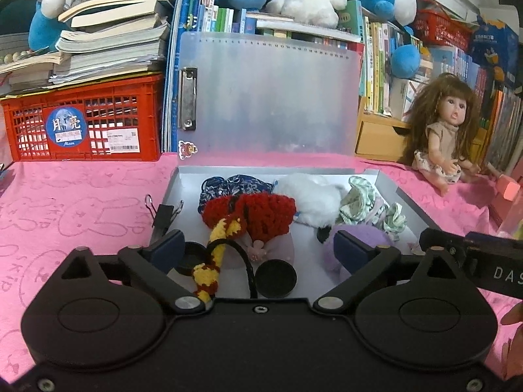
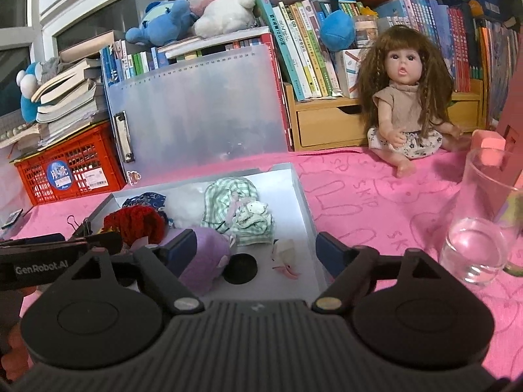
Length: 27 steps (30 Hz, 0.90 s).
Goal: Organize objects
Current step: 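Withdraw both open tools up and away from the box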
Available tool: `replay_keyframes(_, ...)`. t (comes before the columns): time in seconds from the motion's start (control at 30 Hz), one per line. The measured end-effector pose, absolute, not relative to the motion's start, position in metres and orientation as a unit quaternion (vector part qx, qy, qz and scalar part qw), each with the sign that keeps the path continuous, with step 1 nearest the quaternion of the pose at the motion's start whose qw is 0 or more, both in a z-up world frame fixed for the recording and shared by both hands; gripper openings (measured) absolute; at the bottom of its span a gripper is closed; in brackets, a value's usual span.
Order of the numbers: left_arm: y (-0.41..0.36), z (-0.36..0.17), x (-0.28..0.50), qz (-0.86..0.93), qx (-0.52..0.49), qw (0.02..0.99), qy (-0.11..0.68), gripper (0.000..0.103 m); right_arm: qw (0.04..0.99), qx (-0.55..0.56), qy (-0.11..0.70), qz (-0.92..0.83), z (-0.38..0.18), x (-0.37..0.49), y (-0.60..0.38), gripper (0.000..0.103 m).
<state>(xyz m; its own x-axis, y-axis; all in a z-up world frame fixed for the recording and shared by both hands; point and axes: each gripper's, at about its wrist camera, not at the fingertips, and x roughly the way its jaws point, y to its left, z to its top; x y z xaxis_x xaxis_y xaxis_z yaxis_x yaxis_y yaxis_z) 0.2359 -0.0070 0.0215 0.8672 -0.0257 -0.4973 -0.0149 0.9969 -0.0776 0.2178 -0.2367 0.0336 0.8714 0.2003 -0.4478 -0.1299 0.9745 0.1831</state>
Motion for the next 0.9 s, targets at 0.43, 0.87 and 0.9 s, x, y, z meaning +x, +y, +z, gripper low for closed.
replay_keyframes(0.43,-0.003,0.031,0.219,-0.006,-0.035,0.969,0.243,0.103,0.963,0.076,0.245,0.083,0.035,0.208,-0.24,0.093)
replay_keyframes(0.87,0.005,0.035,0.199,-0.005,-0.034,0.971,0.237,0.103,0.964,0.07,0.24,0.092,0.038,0.195,-0.237,0.097)
replay_keyframes(0.9,0.005,0.035,0.198,-0.004,-0.034,0.971,0.238,0.103,0.964,0.07,0.24,0.093,0.037,0.194,-0.237,0.097)
